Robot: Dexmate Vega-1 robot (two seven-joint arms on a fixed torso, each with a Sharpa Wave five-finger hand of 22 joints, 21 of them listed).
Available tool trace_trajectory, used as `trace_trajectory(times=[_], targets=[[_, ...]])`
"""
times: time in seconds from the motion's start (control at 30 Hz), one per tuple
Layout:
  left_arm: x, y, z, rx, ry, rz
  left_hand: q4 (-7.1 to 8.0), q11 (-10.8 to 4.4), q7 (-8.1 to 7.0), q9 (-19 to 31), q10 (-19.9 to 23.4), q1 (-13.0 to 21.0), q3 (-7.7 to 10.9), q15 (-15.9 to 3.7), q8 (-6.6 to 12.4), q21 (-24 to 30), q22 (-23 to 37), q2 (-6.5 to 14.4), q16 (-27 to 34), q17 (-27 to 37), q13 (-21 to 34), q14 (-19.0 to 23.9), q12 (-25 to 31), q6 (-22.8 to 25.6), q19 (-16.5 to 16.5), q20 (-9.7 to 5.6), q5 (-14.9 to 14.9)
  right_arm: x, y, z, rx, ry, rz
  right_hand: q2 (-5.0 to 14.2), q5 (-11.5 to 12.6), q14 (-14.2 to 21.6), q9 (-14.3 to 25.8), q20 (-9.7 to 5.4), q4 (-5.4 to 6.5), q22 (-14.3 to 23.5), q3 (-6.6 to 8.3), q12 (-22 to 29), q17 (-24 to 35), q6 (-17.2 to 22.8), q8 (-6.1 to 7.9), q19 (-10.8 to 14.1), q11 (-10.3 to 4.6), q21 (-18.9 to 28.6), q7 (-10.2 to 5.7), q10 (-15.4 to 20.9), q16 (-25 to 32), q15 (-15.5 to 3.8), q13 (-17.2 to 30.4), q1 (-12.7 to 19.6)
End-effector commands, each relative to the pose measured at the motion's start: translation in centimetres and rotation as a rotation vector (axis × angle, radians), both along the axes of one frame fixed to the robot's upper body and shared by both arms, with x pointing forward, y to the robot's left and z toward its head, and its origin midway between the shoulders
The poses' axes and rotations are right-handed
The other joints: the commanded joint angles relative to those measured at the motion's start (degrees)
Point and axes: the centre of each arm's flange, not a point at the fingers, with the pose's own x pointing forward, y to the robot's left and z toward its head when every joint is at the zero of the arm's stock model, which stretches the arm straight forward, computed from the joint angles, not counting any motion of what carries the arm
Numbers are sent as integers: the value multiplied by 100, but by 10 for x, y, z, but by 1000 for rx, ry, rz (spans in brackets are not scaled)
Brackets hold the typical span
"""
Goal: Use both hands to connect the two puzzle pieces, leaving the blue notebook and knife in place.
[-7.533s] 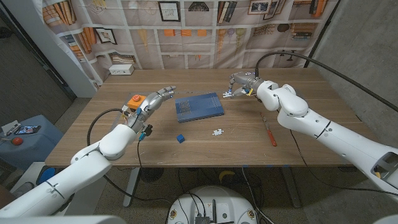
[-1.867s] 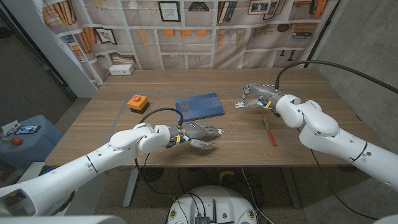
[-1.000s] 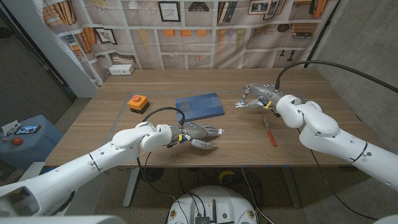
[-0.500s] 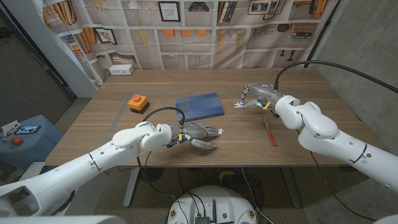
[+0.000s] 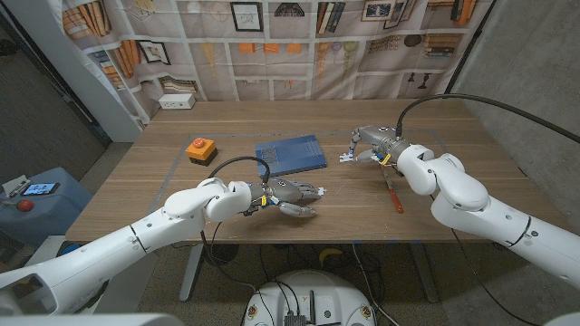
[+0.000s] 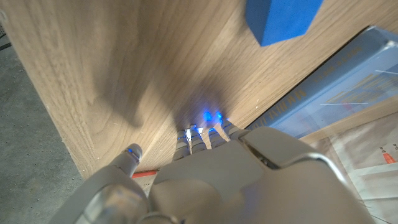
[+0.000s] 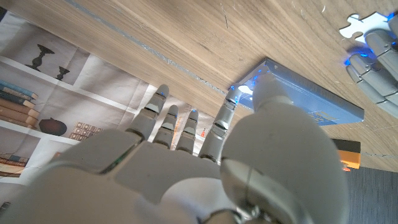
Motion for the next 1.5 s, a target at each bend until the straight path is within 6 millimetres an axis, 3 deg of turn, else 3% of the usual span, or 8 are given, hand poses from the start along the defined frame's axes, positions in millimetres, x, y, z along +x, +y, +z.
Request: trace_trajectory(times=[0.03, 1.5], targets=[[-1, -2, -1, -9, 5, 20, 2, 3, 7, 17, 50, -19, -12, -141, 14, 47, 11, 776, 50, 15, 32, -650, 22, 43, -1178, -289, 26, -1, 3, -9, -17, -13, -17, 69, 4, 71, 6, -21, -6, 27, -7, 4, 31, 60, 38, 68, -7, 4, 16, 81, 36, -3, 25, 4], [-5, -5, -6, -33, 27, 61, -24, 1, 1, 17, 87, 16, 74, -149, -23, 56, -2, 784, 25, -4, 33, -564, -20, 76, -1130, -268, 33, -4, 24, -49, -21, -4, -77, 89, -19, 251, 7, 4, -10, 27, -40, 15, 46, 102, 46, 155, 13, 17, 17, 203, 99, -13, 29, 0]])
